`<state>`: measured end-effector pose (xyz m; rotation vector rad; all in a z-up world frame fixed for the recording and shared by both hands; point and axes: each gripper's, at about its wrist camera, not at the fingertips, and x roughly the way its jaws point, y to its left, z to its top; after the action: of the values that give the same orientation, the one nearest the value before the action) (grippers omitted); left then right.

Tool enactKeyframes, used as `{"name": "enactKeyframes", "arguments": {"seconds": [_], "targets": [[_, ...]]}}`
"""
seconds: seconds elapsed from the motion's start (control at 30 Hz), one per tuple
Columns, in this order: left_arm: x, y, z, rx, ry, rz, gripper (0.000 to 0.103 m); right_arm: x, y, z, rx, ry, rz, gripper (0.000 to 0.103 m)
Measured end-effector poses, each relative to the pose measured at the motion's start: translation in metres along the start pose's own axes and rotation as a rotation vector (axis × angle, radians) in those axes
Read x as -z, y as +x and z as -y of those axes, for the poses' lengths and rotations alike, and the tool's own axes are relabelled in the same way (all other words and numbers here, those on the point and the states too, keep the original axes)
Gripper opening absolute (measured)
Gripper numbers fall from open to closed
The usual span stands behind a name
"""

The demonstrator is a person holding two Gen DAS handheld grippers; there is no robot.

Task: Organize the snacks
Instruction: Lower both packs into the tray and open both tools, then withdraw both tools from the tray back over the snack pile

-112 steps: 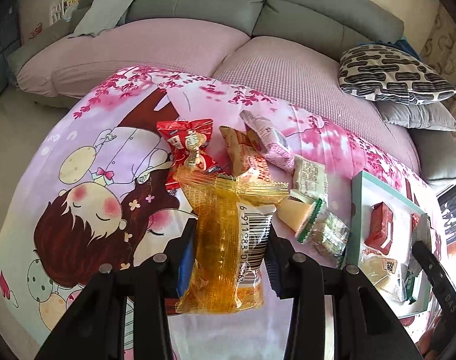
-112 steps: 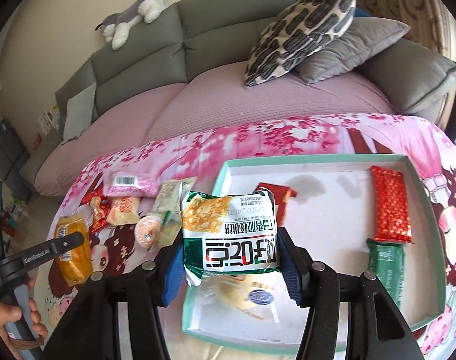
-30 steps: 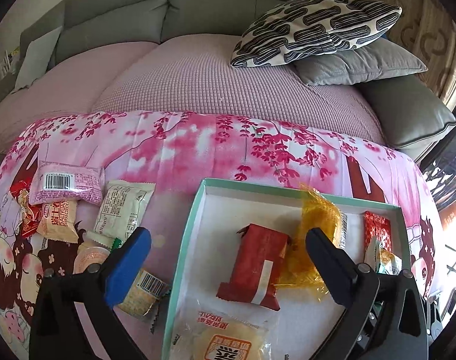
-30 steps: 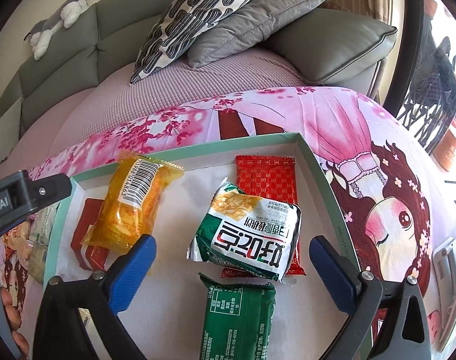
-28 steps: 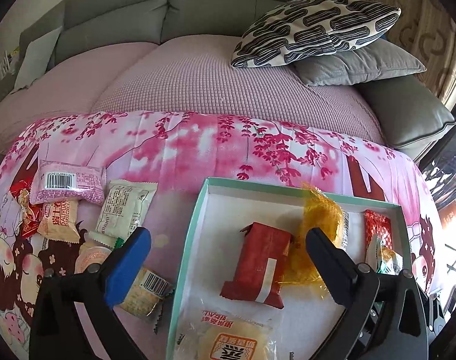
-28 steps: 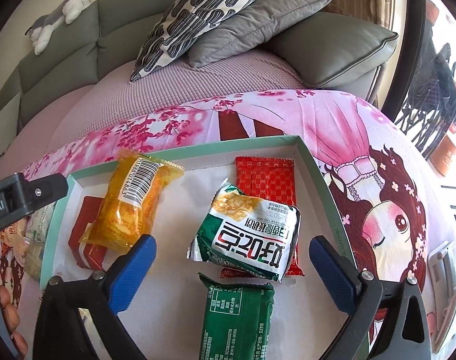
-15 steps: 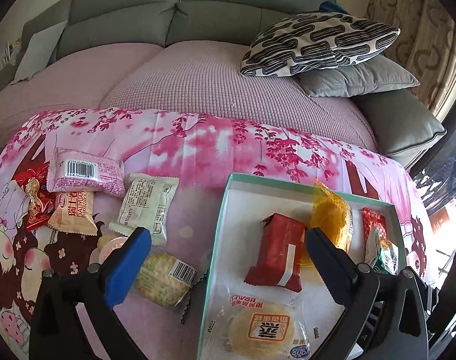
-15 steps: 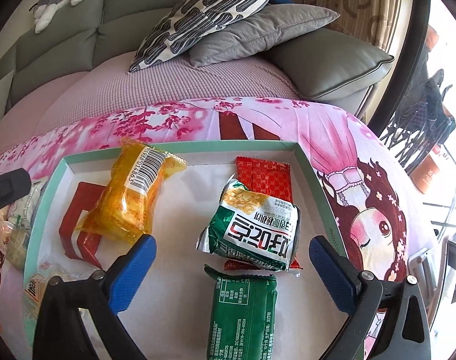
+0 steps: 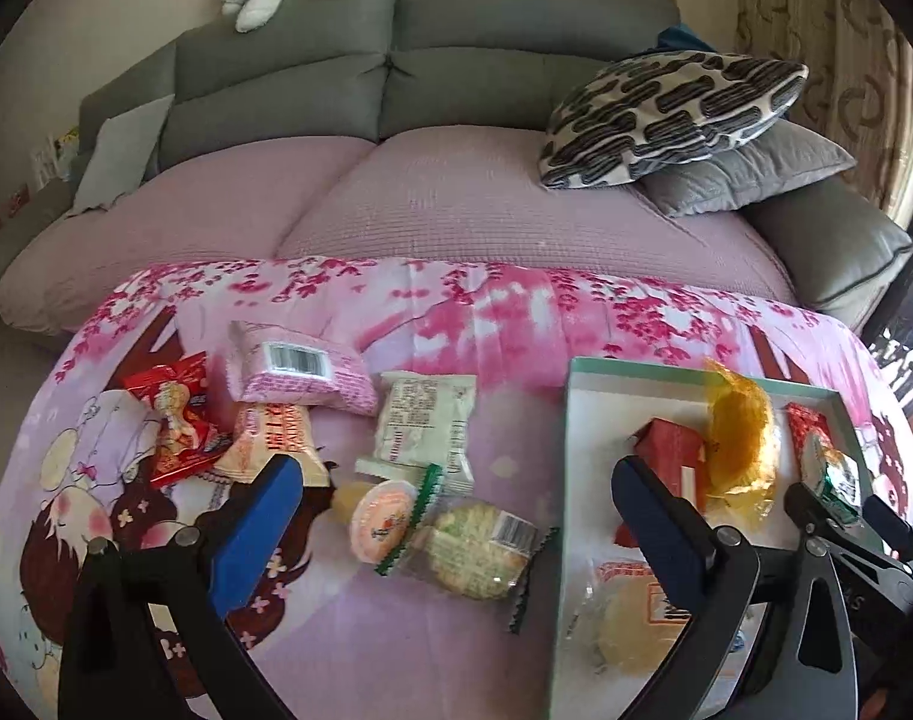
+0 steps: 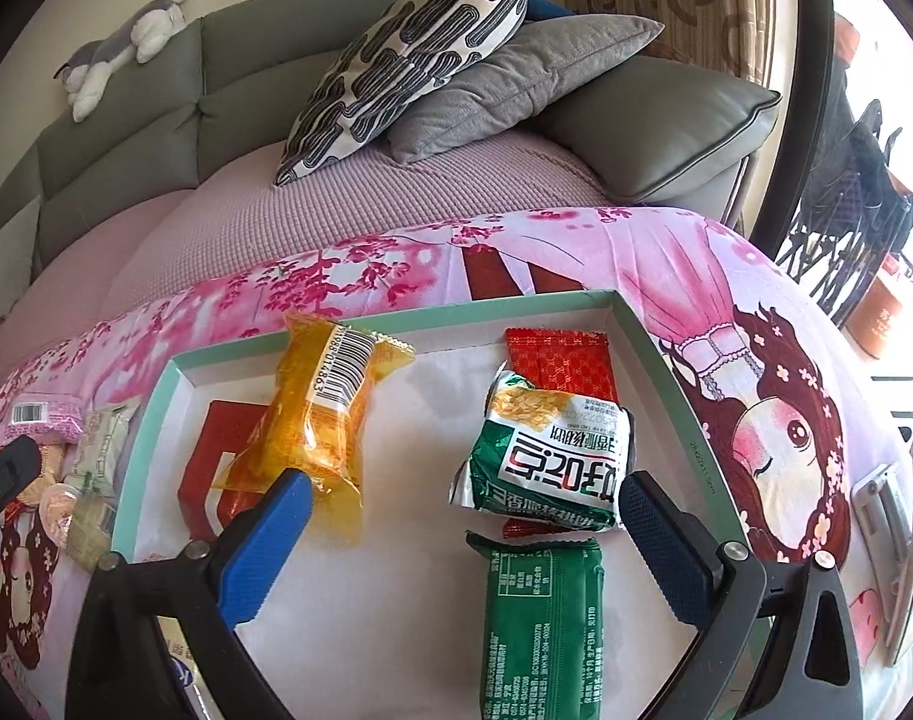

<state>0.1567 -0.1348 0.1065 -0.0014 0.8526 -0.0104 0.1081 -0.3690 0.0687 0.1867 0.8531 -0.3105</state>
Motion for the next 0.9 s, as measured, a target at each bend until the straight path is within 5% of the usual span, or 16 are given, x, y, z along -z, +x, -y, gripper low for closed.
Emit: {"name": "enactKeyframes", "arguments": {"seconds": [0.3, 0.63, 0.9], "targets": [[0.006, 0.011, -0.036, -0.032, -0.083, -0.047, 0.103, 0.004, -0.006, -0.005, -0.081, 0.029, 0.026, 0.103], [0.001, 0.009, -0.074, -0.062, -0.15, -0.033, 0.103, 0.003, -0.016, -0.012, -0.03, 0.03, 0.071, 0.103], [-0.005, 0.001, -0.12, -0.11, -0.203, -0.031, 0.103, -0.006, -0.035, -0.047, -0.12, -0.041, 0.11, 0.103]]}}
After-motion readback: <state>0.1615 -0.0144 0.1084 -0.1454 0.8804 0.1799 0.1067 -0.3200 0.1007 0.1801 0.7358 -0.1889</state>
